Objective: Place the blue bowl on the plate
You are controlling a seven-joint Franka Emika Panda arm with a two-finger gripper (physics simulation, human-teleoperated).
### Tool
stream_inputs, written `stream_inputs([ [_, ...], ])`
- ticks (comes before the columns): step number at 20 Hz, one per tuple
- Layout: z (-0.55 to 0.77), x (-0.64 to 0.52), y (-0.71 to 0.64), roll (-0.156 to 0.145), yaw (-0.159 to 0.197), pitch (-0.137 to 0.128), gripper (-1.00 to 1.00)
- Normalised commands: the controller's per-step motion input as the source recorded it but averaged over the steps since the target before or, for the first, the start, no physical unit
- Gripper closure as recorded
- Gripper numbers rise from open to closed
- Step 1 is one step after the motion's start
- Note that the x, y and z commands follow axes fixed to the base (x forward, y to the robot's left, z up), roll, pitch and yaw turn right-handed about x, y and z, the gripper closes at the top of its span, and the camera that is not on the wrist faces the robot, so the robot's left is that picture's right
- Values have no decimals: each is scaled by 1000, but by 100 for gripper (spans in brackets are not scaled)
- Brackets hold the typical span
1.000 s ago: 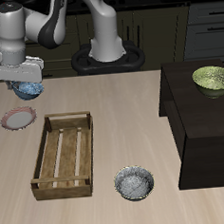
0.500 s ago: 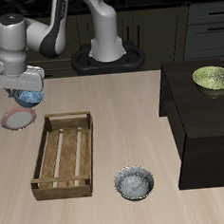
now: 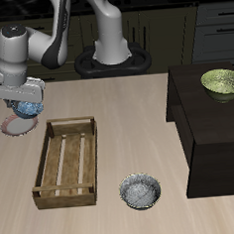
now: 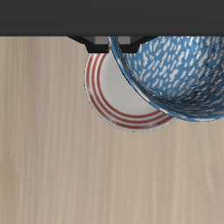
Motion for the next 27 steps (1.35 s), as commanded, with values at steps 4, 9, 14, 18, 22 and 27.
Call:
stream_inputs([
  [4,-237,-2,-46,-30,17,31,100],
  [9,-107,3,-15,-11,3,14,100],
  [14,-13,6,-66,-87,61,-27,-100],
  [18,114,-73,143,12,19,-43,-100],
  [22,127,-73,295,69,21,-36,-100],
  [27,148,-81,239,38,25,-35,-100],
])
